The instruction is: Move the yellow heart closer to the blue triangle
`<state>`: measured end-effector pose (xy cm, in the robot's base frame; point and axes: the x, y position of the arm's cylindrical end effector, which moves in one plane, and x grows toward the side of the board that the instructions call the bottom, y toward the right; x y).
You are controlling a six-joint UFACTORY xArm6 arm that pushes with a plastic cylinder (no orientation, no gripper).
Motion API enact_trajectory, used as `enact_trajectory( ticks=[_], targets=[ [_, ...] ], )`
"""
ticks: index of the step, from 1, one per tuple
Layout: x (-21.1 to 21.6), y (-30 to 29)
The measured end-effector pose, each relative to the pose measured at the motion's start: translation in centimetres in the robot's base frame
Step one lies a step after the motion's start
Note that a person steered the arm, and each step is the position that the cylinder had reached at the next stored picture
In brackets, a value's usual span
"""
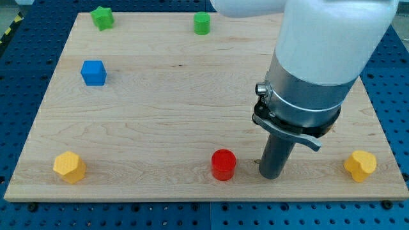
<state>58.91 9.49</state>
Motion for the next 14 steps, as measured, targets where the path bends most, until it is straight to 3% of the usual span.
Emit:
enact_trajectory(
  ticks=[2, 5, 6, 10, 14],
  targets=[
    [0.4, 10.6],
    [2.8, 14.4],
    [2.9, 19.3],
    [2.1, 16.2],
    [-6.0, 13.0]
  ],
)
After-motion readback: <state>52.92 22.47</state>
